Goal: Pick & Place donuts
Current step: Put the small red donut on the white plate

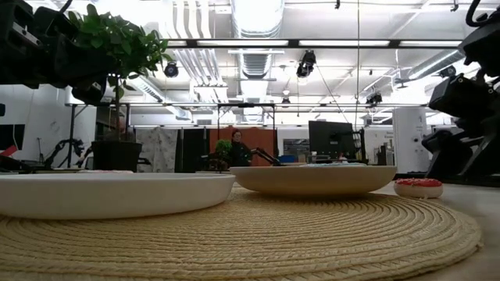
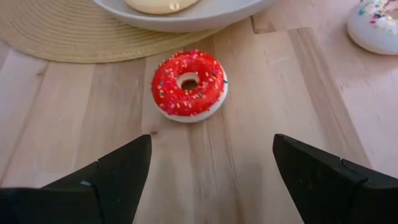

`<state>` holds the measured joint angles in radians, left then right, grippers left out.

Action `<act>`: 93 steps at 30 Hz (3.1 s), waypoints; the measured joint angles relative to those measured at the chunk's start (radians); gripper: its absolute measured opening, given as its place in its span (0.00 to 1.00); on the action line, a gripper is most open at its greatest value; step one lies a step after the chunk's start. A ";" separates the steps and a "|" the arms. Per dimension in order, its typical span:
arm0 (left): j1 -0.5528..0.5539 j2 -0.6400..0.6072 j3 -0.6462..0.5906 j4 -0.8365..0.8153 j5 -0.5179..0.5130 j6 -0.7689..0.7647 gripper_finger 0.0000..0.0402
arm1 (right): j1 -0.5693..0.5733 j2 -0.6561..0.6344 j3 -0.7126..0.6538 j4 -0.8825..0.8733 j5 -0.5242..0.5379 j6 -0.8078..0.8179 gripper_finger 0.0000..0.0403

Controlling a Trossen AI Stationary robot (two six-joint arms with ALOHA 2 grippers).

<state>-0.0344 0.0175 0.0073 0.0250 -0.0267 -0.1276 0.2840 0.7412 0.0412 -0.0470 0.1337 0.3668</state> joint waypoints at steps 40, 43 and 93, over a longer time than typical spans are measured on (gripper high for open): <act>0.000 0.000 0.000 0.000 0.000 0.000 0.00 | 0.006 0.234 0.036 0.229 -0.017 -0.105 0.81; 0.000 0.000 0.000 0.000 0.000 0.000 0.00 | 0.006 0.251 0.045 0.230 -0.026 -0.106 0.81; 0.000 0.000 0.000 0.000 0.000 0.000 0.00 | -0.014 0.349 0.362 -0.219 -0.038 -0.214 0.81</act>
<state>-0.0341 0.0177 0.0071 0.0250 -0.0265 -0.1276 0.2699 1.0905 0.4027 -0.2663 0.0959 0.1526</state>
